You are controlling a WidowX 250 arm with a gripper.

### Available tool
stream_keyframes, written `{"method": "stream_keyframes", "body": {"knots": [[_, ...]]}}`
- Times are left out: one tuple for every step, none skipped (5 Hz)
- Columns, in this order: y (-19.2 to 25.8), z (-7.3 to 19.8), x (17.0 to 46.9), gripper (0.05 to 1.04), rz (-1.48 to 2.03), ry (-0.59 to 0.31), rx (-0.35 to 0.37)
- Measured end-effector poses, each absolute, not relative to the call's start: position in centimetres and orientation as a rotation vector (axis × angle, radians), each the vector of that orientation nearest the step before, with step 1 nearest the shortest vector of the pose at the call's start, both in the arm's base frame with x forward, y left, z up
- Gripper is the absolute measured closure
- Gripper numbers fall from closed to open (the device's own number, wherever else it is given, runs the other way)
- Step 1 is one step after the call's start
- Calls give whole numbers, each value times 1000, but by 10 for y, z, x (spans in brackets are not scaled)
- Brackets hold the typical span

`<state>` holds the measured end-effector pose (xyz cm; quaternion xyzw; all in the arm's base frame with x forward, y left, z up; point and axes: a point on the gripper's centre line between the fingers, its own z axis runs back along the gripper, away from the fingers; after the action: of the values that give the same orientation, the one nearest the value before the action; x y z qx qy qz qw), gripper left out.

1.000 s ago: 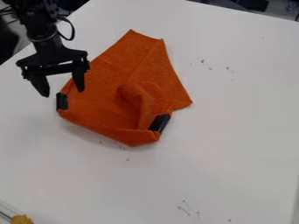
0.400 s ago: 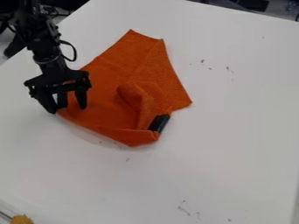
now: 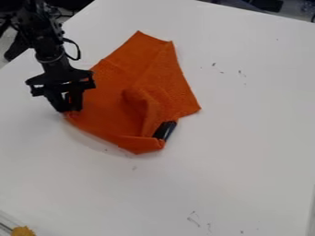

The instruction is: Fold the cloth from the center of the table

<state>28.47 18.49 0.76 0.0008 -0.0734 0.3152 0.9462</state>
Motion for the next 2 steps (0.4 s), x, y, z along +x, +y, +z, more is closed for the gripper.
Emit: {"method": "stream_keyframes", "body": {"knots": [[184,9,286,875,634,-140,6],[176,24,296,960,599,-134,30]]}}
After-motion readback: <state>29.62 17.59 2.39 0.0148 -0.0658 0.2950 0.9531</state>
